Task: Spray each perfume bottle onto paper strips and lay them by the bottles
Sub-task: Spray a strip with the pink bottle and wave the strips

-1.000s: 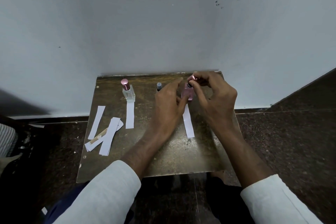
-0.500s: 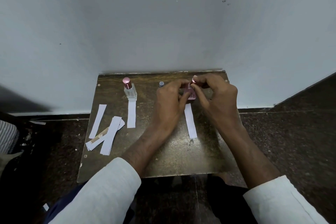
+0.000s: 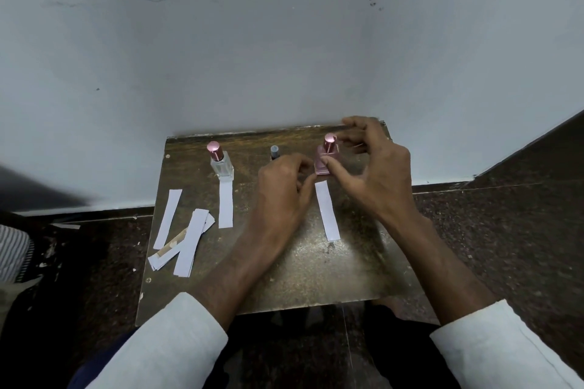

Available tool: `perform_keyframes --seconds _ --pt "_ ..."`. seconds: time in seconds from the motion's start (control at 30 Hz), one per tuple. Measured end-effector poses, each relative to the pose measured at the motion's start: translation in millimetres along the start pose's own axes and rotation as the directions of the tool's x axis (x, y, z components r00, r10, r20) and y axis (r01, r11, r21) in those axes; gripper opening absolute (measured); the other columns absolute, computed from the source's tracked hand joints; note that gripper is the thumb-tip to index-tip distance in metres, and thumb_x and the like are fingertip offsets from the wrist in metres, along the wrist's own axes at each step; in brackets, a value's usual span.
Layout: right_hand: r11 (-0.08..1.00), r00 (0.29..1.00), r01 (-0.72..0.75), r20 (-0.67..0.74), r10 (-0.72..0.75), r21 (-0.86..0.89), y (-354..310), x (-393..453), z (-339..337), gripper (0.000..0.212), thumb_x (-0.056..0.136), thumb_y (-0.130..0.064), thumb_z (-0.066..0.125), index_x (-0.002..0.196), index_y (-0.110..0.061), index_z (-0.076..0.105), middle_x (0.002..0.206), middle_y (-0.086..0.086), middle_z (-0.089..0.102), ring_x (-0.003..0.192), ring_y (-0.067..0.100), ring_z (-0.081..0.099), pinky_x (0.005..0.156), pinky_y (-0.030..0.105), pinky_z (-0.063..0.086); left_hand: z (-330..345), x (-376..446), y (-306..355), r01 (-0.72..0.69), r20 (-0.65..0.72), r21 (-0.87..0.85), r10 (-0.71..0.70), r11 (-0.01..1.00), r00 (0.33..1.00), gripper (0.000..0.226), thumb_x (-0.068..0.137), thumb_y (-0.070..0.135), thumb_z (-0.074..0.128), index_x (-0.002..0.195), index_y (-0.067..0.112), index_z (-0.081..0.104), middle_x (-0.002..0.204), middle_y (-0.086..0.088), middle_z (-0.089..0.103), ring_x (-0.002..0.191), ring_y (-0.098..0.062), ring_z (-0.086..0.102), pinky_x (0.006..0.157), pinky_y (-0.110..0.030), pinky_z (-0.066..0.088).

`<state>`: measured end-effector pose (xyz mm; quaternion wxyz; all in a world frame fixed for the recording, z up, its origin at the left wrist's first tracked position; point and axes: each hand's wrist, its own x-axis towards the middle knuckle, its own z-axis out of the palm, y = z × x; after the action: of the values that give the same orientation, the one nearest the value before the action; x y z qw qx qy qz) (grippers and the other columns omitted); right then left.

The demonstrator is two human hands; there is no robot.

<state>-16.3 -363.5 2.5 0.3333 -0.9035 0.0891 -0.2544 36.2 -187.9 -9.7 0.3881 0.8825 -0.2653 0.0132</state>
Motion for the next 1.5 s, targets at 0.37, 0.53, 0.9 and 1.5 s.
perform_keyframes --seconds 0.37,0.53,0.9,1.5 --pt "0.997 0.984 -0.032 0.172 0.044 -0.072 9 -1 6 0.040 0.095 -0.020 0.079 0.133 -0.016 0.068 0.111 0.001 0.078 0.090 0.013 0.069 0.085 0.028 0.056 -3 -11 -8 -0.109 0.212 0.288 0.048 0.951 0.976 0.029 0.104 0.039 0.069 0.132 0.033 0.073 0.115 0.006 0.075 0.101 -0.015 0.072 0.077 -0.028 0.054" --pt "0.996 0.993 -0.074 0.085 0.077 -0.039 8 2 7 0.037 0.097 -0.020 0.077 0.131 -0.012 0.066 0.108 0.002 0.077 0.088 0.010 0.066 0.082 0.019 0.051 -3 -11 -5 -0.121 0.190 0.379 0.050 0.917 0.981 0.030 0.107 0.046 0.060 0.134 0.036 0.070 0.115 0.007 0.069 0.101 -0.017 0.070 0.069 -0.028 0.045" --pt "0.997 0.996 -0.041 0.075 0.046 -0.064 13 3 10 0.036 0.097 -0.019 0.077 0.130 -0.012 0.066 0.109 0.002 0.078 0.089 0.012 0.068 0.081 0.020 0.052 6 0 -4 -0.073 0.127 0.414 0.021 0.907 0.992 0.030 0.108 0.044 0.058 0.131 0.031 0.072 0.115 0.006 0.069 0.097 -0.018 0.071 0.069 -0.028 0.045" --pt "0.998 0.985 0.035 0.172 -0.025 -0.053 11 1 6 0.029 0.099 -0.012 0.071 0.127 -0.012 0.066 0.109 0.003 0.074 0.094 0.022 0.067 0.084 0.032 0.051 22 13 -8 0.048 0.099 0.260 -0.076 0.964 0.992 0.010 0.100 0.034 0.069 0.100 0.025 0.072 0.089 0.009 0.069 0.078 -0.013 0.068 0.063 -0.035 0.057"
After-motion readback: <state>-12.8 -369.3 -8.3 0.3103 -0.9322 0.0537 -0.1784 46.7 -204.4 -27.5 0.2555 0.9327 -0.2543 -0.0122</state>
